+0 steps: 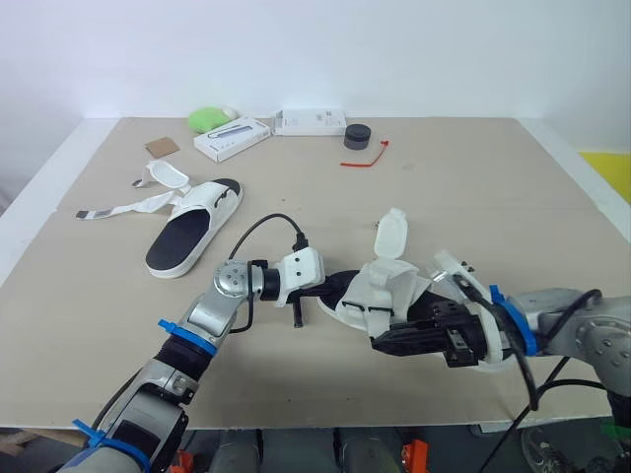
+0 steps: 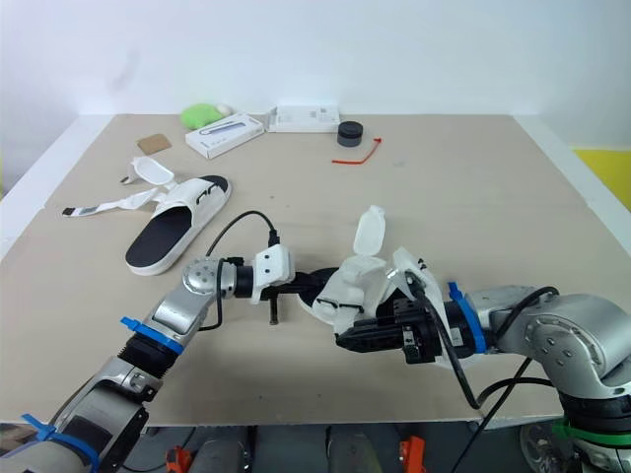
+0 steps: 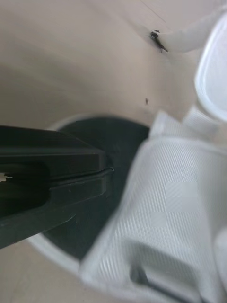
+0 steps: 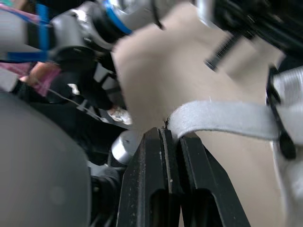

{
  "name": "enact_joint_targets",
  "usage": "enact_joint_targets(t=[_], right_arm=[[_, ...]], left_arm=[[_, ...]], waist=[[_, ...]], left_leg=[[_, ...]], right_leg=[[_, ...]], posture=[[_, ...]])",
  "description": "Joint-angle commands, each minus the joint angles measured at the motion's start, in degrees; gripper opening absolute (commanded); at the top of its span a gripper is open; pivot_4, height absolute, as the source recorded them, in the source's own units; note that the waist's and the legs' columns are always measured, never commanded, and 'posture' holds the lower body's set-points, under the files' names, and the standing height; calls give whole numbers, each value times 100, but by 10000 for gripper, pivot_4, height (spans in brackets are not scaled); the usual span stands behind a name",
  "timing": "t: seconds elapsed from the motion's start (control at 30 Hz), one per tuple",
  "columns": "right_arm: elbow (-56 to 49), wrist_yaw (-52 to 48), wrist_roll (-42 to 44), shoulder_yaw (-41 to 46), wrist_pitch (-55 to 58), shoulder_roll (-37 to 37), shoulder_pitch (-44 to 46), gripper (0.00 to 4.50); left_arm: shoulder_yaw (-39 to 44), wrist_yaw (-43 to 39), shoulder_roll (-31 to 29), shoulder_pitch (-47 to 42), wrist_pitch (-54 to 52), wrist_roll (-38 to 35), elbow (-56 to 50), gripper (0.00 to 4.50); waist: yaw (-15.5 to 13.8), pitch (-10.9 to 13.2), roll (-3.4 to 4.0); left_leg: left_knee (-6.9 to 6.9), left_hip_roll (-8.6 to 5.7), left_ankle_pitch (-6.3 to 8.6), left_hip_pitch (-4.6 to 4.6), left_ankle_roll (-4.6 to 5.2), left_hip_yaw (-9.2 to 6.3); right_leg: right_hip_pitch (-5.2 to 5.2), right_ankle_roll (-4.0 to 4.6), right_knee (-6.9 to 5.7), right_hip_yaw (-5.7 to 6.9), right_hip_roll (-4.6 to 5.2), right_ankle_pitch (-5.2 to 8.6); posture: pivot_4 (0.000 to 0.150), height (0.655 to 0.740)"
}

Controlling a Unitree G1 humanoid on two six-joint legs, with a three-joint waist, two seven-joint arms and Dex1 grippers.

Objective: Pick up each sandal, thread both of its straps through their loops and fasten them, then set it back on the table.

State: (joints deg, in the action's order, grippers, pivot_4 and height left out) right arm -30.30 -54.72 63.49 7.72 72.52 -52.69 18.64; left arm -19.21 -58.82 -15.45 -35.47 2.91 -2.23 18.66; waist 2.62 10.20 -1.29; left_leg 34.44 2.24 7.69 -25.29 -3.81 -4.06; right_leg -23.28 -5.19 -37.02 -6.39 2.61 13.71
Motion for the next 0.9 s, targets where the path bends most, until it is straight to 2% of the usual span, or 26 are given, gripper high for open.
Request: enact_joint_targets(t=[0.03, 0.13, 0.23, 0.43, 0.53, 0.8, 0.9], right_arm=[[-349, 5, 76, 119, -328, -60, 91, 524], [-21, 333, -892, -443, -712, -77, -18, 524], [43, 222, -1203, -659, -921, -171, -110, 524], [228, -63, -2375, -1385, -1650, -752, -305, 524], [635, -54, -2857, -1550, -2017, -718, -105, 524], [1583, -127, -3632, -1955, -2482, -289, 612, 524], [1454, -419, -3283, -1873, -2141, -175, 663, 524]], left_arm=[[5, 60, -26, -53, -8, 77, 82, 0], [5, 80, 7, -56, -21, 73, 85, 0], [1, 102, 18, -51, -17, 67, 91, 0], [21, 136, -2, 11, -77, 30, -44, 0], [46, 136, -40, 53, -138, -5, -202, 0], [88, 243, -48, 29, -339, -81, -594, 0], [111, 303, -55, 6, -391, -66, -652, 0]], waist=[[-1, 0, -1], [1, 1, -2], [1, 1, -3], [6, 1, -5], [16, 2, -6], [14, 4, -10], [13, 5, -9]], left_leg=[[0, 0, 0, 0, 0, 0], [1, 0, 0, 0, 0, 0], [4, 0, 0, 1, 0, 1], [4, 1, 0, 3, -1, 2], [4, 2, 0, 9, -1, 3], [7, 6, -1, 12, 0, 9], [3, 7, 0, 9, -2, 9]], right_leg=[[0, 0, 0, 0, 0, 0], [-1, 0, 0, 0, 0, 0], [-3, 0, 0, 0, 0, -3], [-3, 1, 0, 0, 1, -4], [-1, 2, 0, 0, 1, -5], [-3, 7, 0, 0, 1, -13], [-5, 7, 0, 0, 0, -11]], posture=[[1500, 7400], [1500, 7400], [1500, 7400], [1500, 7400], [1500, 7400], [1500, 7400], [1500, 7400]])
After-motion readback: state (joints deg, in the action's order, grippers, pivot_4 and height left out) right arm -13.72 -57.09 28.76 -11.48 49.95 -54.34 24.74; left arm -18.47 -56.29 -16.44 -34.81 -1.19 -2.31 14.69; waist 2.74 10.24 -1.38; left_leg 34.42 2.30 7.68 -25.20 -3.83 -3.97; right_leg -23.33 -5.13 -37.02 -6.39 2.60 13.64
